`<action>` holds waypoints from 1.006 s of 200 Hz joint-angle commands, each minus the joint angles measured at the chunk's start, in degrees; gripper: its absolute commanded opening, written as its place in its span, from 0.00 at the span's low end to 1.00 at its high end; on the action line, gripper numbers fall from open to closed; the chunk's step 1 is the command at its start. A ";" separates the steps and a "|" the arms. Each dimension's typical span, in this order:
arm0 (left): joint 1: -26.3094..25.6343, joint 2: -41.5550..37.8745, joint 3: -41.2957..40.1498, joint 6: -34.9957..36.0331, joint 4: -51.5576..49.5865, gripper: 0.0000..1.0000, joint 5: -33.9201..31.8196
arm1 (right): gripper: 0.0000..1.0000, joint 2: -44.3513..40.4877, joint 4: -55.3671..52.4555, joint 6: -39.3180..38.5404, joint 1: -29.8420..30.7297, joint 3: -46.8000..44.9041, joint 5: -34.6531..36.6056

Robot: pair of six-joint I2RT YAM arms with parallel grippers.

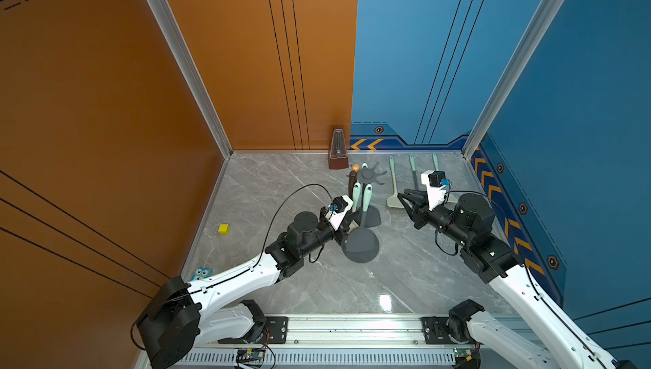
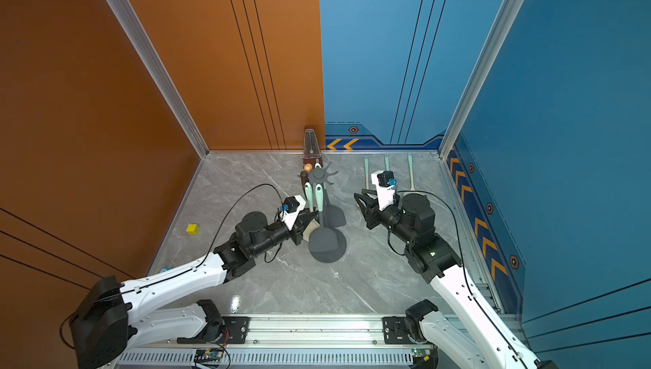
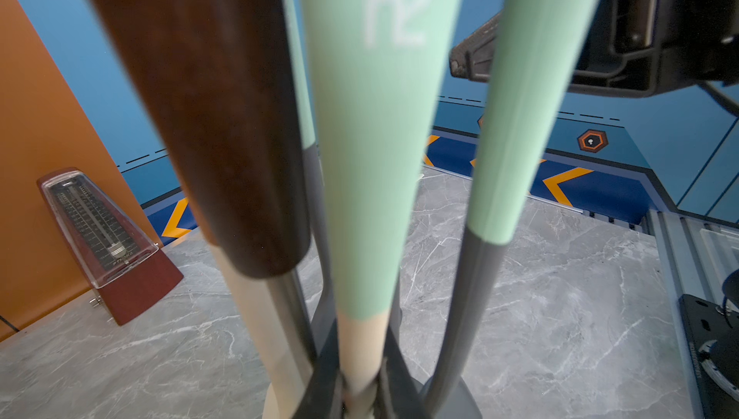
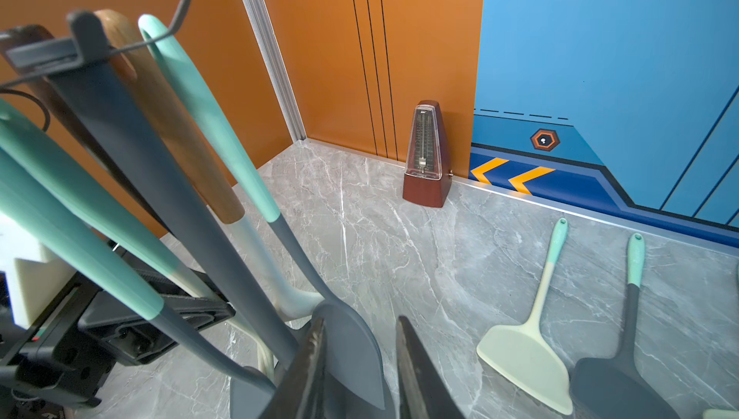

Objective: Take the spatula off the kitchen utensil rack
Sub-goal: Take off the spatula from the rack.

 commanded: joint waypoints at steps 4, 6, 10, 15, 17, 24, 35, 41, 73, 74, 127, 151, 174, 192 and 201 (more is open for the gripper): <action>0.65 -0.85 -1.17 -1.50 -1.29 0.09 -2.49 | 0.31 -1.16 -1.09 -0.49 1.17 -0.97 0.75; 0.65 -0.88 -1.13 -1.47 -1.30 0.09 -2.47 | 0.32 -1.20 -1.07 -0.50 1.24 -1.01 0.70; 0.64 -0.91 -1.10 -1.47 -1.24 0.09 -2.49 | 0.32 -1.29 -1.13 -0.42 1.34 -0.93 0.62; 0.64 -0.88 -1.15 -1.51 -1.23 0.09 -2.48 | 0.33 -1.51 -1.18 -0.46 1.54 -0.93 0.46; 0.64 -0.89 -1.08 -1.51 -1.28 0.09 -2.45 | 0.33 -1.53 -1.16 -0.45 1.59 -0.85 0.36; 0.64 -0.93 -1.12 -1.47 -1.30 0.09 -2.54 | 0.34 -1.64 -1.09 -0.37 1.72 -0.80 0.15; 0.64 -1.06 -1.31 -1.46 -1.25 0.09 -2.49 | 0.35 -1.73 -0.84 -0.21 2.11 -0.65 -0.38; 0.64 -1.13 -1.35 -1.48 -1.29 0.09 -2.51 | 0.35 -1.65 -0.68 -0.07 2.31 -0.54 -0.64; 0.64 -1.33 -1.78 -1.59 -1.30 0.10 -3.10 | 0.36 -1.12 0.70 0.29 4.38 -0.45 -0.51; 0.64 -1.33 -1.81 -1.55 -1.30 0.09 -3.10 | 0.36 -1.15 0.77 0.29 4.46 -0.41 -0.50; 0.64 -1.46 -1.87 -1.94 -1.28 0.10 -3.55 | 0.37 0.95 3.59 0.28 7.21 -1.27 1.28; 0.68 -1.72 -2.16 -2.00 -1.29 0.10 -4.13 | 0.37 0.16 3.76 0.20 7.63 -1.28 1.66; 0.65 -1.35 -1.98 -2.04 -1.29 0.10 -4.20 | 0.37 -0.12 3.56 0.17 7.81 -0.84 0.89; 0.59 -1.06 -1.76 -2.12 -1.27 0.10 -3.99 | 0.37 -0.31 3.69 0.25 8.36 -0.46 0.53; 0.57 -1.06 -1.77 -2.26 -1.27 0.10 -3.99 | 0.37 -0.46 4.12 0.42 8.56 -0.54 0.30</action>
